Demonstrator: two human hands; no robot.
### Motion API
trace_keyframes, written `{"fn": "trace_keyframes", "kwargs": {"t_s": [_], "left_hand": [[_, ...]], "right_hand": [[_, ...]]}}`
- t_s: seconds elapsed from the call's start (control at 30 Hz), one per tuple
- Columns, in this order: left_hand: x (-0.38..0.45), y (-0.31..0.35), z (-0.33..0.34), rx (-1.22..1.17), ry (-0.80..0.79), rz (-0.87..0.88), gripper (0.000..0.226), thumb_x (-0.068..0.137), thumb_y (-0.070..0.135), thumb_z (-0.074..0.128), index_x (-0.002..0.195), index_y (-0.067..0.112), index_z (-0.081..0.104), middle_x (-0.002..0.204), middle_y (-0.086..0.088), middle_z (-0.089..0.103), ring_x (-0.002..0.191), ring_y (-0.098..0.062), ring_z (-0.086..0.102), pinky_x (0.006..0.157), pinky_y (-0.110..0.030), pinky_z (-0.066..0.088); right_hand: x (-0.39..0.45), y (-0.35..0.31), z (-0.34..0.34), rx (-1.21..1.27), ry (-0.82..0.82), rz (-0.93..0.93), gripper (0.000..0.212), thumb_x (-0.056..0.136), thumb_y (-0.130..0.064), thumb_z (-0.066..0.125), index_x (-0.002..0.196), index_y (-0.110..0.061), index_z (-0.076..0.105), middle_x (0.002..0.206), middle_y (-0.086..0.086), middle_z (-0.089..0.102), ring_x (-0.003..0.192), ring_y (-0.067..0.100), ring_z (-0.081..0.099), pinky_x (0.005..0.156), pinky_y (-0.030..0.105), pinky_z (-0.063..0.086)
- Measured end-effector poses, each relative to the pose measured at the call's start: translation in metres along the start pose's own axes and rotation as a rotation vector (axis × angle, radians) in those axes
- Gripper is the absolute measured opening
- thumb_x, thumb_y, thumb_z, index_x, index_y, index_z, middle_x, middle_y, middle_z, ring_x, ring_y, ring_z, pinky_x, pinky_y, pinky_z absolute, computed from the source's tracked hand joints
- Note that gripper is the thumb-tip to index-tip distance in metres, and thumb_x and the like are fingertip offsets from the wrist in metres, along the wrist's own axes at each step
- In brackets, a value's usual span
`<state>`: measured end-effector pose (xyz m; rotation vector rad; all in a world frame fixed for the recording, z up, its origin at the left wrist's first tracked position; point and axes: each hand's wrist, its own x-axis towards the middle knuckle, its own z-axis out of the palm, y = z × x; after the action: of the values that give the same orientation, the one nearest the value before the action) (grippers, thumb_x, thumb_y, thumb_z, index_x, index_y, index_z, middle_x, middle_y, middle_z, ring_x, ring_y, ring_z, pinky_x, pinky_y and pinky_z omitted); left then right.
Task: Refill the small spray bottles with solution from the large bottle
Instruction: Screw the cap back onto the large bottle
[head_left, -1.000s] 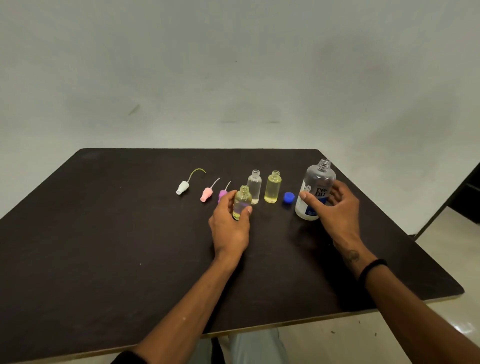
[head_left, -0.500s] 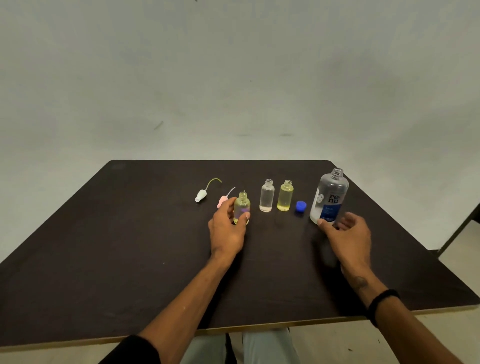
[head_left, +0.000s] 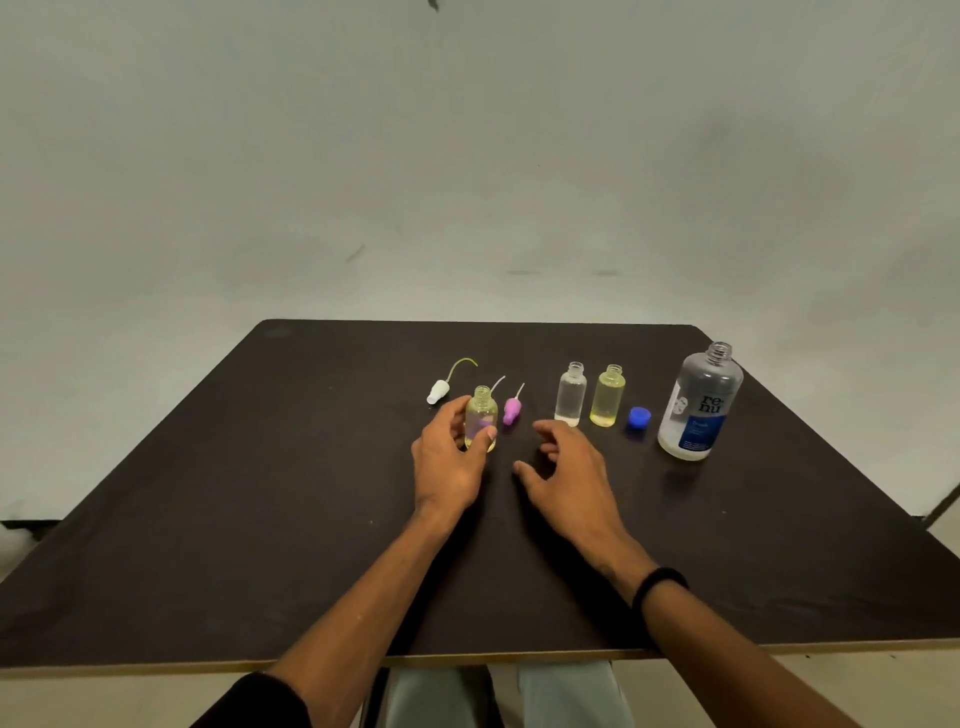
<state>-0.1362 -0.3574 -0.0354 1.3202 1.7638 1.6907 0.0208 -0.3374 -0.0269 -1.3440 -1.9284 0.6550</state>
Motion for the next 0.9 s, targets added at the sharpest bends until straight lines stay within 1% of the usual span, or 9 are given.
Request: {"fn": "trace_keyframes", "kwargs": {"t_s": [0.07,0.17,0.27,0.37,0.47,0.6,0.7,0.8,0.9], "left_hand": [[0.004,-0.002,-0.008,0.006,0.008,-0.008,0.043,0.088,0.013,0.080,0.128,0.023,0.068,0.102,0.022,0.073,0.100,0.005,0.069,0.095,-0.019,0.055],[0.007,-0.004,-0.014,0.029,0.010,-0.013,0.049,0.089,0.011,0.080,0.135,0.018,0.065,0.098,0.032,0.065,0.093,0.021,0.063,0.086,-0.002,0.047],[0.013,-0.011,-0.018,0.019,0.015,-0.019,0.052,0.089,0.013,0.080,0.138,0.018,0.063,0.106,0.025,0.069,0.094,0.024,0.060,0.084,0.002,0.044],[0.014,-0.013,-0.021,0.013,0.024,-0.018,0.054,0.089,0.015,0.081,0.139,0.019,0.063,0.111,0.019,0.070,0.098,0.019,0.061,0.086,0.001,0.045],[0.010,-0.011,-0.021,0.009,0.016,-0.022,0.052,0.089,0.017,0.081,0.137,0.021,0.064,0.105,0.026,0.067,0.104,0.010,0.066,0.087,-0.002,0.047],[0.012,-0.011,-0.022,0.006,0.022,-0.028,0.050,0.088,0.015,0.081,0.135,0.021,0.066,0.104,0.026,0.070,0.096,0.020,0.063,0.086,-0.001,0.047],[0.013,-0.011,-0.022,0.017,0.020,-0.044,0.052,0.087,0.013,0.083,0.135,0.020,0.066,0.098,0.032,0.064,0.092,0.025,0.061,0.085,0.001,0.046],[0.013,-0.010,-0.022,0.035,0.017,-0.051,0.054,0.085,0.013,0.084,0.136,0.020,0.065,0.097,0.032,0.063,0.091,0.021,0.061,0.084,0.002,0.045],[0.012,-0.007,-0.023,0.055,0.019,-0.061,0.055,0.086,0.014,0.083,0.137,0.020,0.064,0.099,0.029,0.062,0.092,0.019,0.060,0.083,0.003,0.044]], "right_hand": [[0.010,-0.006,0.014,-0.030,0.006,-0.064,0.057,0.092,-0.018,0.077,0.144,-0.020,0.053,0.136,-0.001,0.056,0.122,0.016,0.057,0.112,0.039,0.049],[0.025,-0.011,0.027,-0.106,0.019,-0.120,0.063,0.095,-0.018,0.071,0.153,-0.020,0.045,0.135,0.002,0.050,0.126,0.020,0.050,0.116,0.039,0.043],[0.043,-0.017,0.040,-0.189,-0.010,-0.118,0.061,0.100,-0.022,0.064,0.157,-0.023,0.040,0.140,0.011,0.047,0.130,0.026,0.045,0.115,0.039,0.039],[0.054,-0.020,0.050,-0.251,-0.023,-0.096,0.044,0.103,-0.023,0.058,0.147,-0.018,0.053,0.143,0.015,0.049,0.133,0.031,0.043,0.114,0.039,0.038],[0.055,-0.018,0.050,-0.278,0.025,-0.103,0.030,0.103,-0.025,0.060,0.129,-0.010,0.063,0.133,0.014,0.056,0.123,0.030,0.047,0.109,0.040,0.042],[0.058,-0.017,0.049,-0.304,0.067,-0.117,0.022,0.103,-0.021,0.061,0.121,-0.010,0.063,0.120,0.013,0.059,0.115,0.030,0.050,0.101,0.038,0.044],[0.059,-0.015,0.048,-0.247,0.112,-0.095,0.013,0.100,-0.011,0.063,0.112,-0.011,0.062,0.113,0.011,0.060,0.108,0.027,0.053,0.086,0.030,0.042],[0.058,-0.013,0.045,-0.136,0.167,-0.057,0.018,0.098,-0.003,0.063,0.098,-0.018,0.055,0.102,0.007,0.061,0.096,0.021,0.057,0.076,0.026,0.041],[0.055,-0.013,0.041,-0.042,0.220,-0.051,0.018,0.098,-0.006,0.065,0.098,-0.020,0.054,0.098,0.004,0.063,0.092,0.019,0.061,0.075,0.027,0.048]]}}
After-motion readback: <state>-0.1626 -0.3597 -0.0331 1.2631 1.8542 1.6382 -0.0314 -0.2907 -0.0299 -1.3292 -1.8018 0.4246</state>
